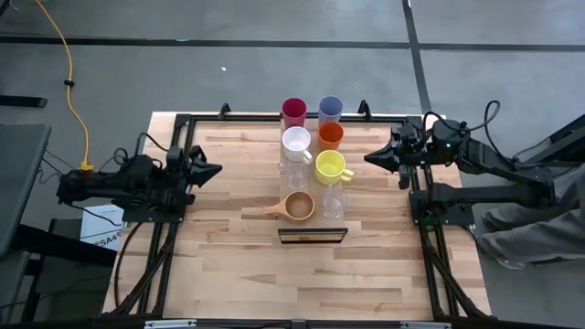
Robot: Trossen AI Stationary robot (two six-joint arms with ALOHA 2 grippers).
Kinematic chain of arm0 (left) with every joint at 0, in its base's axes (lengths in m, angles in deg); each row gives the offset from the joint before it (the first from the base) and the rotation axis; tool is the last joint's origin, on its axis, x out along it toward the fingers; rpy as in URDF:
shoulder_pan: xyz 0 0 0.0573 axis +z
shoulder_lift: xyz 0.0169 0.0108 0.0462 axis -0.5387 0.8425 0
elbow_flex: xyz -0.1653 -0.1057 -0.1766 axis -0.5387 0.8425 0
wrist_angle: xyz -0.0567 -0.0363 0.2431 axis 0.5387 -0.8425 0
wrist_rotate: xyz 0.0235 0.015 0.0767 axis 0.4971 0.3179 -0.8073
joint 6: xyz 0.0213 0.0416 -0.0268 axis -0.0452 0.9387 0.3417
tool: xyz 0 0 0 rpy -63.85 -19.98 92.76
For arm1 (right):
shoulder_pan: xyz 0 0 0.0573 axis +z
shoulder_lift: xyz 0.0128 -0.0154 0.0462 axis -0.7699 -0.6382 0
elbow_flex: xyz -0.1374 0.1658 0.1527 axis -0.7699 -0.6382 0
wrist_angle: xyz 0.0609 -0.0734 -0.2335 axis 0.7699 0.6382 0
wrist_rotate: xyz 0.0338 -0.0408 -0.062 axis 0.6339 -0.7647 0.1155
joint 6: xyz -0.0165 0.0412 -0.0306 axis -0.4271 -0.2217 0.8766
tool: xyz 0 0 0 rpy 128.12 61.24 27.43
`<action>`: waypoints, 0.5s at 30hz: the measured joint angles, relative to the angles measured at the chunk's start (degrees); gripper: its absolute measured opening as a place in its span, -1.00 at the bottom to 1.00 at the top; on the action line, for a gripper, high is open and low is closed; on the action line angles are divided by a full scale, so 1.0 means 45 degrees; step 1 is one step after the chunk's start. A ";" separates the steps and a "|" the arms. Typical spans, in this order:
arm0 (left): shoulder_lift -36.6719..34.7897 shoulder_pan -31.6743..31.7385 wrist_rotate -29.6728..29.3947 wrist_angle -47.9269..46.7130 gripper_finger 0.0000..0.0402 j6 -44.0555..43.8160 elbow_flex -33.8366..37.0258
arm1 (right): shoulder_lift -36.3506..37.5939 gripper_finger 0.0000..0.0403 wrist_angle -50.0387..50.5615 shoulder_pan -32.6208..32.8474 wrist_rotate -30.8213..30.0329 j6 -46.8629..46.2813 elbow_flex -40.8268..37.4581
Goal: Stack small to large cups/mugs on shelf
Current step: Return to Home Position
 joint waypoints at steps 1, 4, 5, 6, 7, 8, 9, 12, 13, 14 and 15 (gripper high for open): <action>-0.0163 0.0000 0.0000 -0.0059 -1.00 0.0000 0.0234 | 0.0000 -1.00 -0.0006 0.0000 0.0003 -0.0023 0.0000; -0.0700 0.0000 0.0093 -0.0020 -1.00 -0.0080 0.0753 | 0.0000 -1.00 -0.0001 -0.0003 0.0010 -0.0330 0.0000; -0.0883 0.0000 0.0151 -0.0006 -1.00 -0.0149 0.0865 | 0.0000 -1.00 0.0003 -0.0005 0.0010 -0.0449 0.0000; -0.1079 -0.0010 0.0172 0.0022 -1.00 -0.0262 0.0987 | -0.0005 -1.00 0.0012 -0.0005 0.0014 -0.0593 0.0000; -0.1310 -0.0010 0.0283 0.0022 -1.00 -0.0418 0.1127 | -0.0003 -1.00 0.0016 0.0000 0.0014 -0.0686 0.0000; -0.1560 -0.0010 0.0386 0.0036 -1.00 -0.0492 0.1278 | 0.0000 -1.00 0.0012 0.0000 0.0015 -0.0842 0.0000; -0.1786 -0.0010 0.0472 0.0082 -1.00 -0.0596 0.1441 | 0.0000 -1.00 0.0013 0.0000 0.0019 -0.1001 0.0000; -0.2552 -0.0010 0.0627 0.0138 -1.00 -0.0890 0.2063 | 0.0000 -1.00 0.0015 0.0000 0.0019 -0.1418 0.0000; -0.2775 -0.0010 0.0628 0.0331 -1.00 -0.1018 0.2337 | 0.0000 -1.00 0.0004 0.0000 0.0019 -0.1454 0.0000; -0.2749 -0.0010 0.0645 0.0790 -1.00 -0.1100 0.2612 | 0.0000 -1.00 -0.0006 0.0000 0.0019 -0.1444 0.0000; -0.2724 -0.0010 0.0721 0.1276 -1.00 -0.1108 0.2915 | 0.0000 -1.00 -0.0012 0.0000 0.0019 -0.1440 0.0005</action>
